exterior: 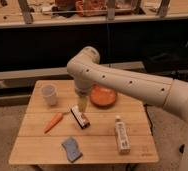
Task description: Move the arm in a circular motion
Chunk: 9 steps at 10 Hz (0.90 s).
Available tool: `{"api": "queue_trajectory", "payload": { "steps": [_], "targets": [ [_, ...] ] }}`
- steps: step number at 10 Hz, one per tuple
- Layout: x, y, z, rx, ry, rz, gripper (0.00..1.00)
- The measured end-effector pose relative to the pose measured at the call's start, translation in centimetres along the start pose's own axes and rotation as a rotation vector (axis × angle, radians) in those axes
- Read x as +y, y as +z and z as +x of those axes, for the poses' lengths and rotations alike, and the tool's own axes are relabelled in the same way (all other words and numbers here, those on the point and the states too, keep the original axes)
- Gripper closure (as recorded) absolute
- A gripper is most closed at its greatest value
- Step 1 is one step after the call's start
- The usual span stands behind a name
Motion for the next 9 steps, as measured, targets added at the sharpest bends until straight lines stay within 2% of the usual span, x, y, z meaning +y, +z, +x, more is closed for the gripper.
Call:
{"api": "queue_trajectory", "payload": {
  "steps": [2,5,7,9],
  "targets": [
    [-3.6,-0.3,4.4,-0.008,-0.017,0.007,0.2],
    [-7.9,-0.3,11.4,-0.019,-0.019,-0.003,0.2],
    [-10.8,-0.1,16.0,-0.029,-0.007,-0.011,0.2],
    [-12.3,0.1,20.8,-0.035,0.034,-0.018,0.2]
  ]
}}
